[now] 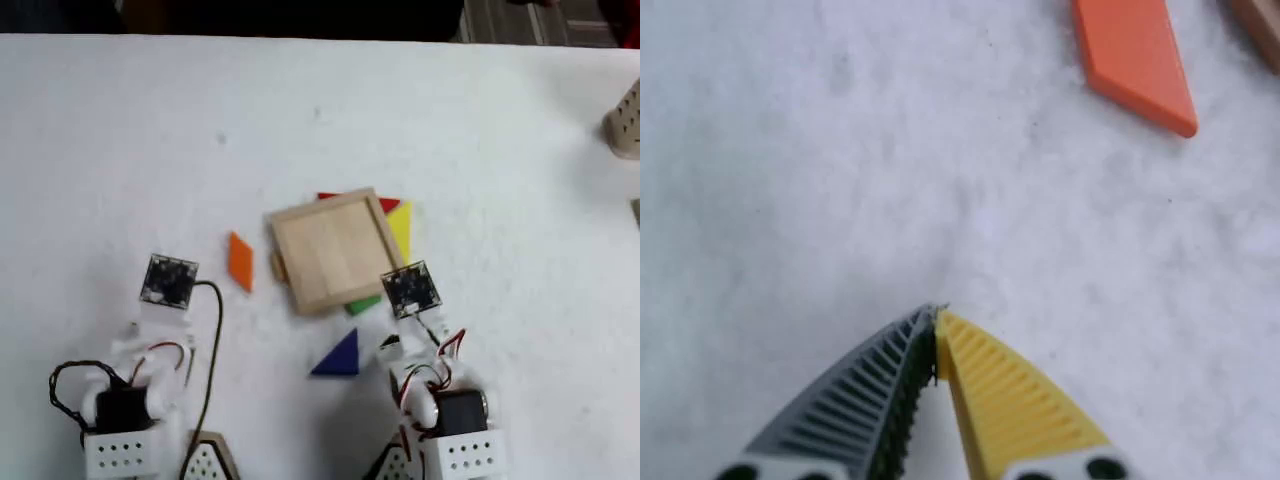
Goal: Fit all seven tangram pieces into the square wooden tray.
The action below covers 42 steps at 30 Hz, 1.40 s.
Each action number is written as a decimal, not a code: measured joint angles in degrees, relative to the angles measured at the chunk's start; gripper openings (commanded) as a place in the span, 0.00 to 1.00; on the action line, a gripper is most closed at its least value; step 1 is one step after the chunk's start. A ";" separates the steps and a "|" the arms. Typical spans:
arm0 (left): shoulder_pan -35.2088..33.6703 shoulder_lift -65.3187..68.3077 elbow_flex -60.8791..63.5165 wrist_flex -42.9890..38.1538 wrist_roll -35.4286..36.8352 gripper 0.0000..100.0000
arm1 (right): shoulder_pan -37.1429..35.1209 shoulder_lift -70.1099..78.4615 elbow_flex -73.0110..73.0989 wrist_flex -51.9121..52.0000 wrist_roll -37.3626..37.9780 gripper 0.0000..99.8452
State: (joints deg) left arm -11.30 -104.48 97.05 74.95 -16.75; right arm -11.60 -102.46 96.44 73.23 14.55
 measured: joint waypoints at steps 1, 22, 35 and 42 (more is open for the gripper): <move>0.00 0.00 0.00 0.00 0.00 0.02 | 0.00 0.00 0.00 0.00 0.00 0.02; 0.00 0.00 0.00 0.00 0.00 0.02 | -0.09 0.00 0.00 0.00 0.00 0.02; 0.00 0.79 -0.44 -13.89 -0.18 0.02 | -1.05 0.00 -0.18 -2.02 0.00 0.02; 0.00 0.53 -0.44 -20.04 5.80 0.02 | 8.44 0.00 -0.79 -14.15 0.00 0.02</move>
State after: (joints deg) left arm -11.30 -103.96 96.62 54.90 -10.95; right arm -3.16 -102.46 95.65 59.08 14.55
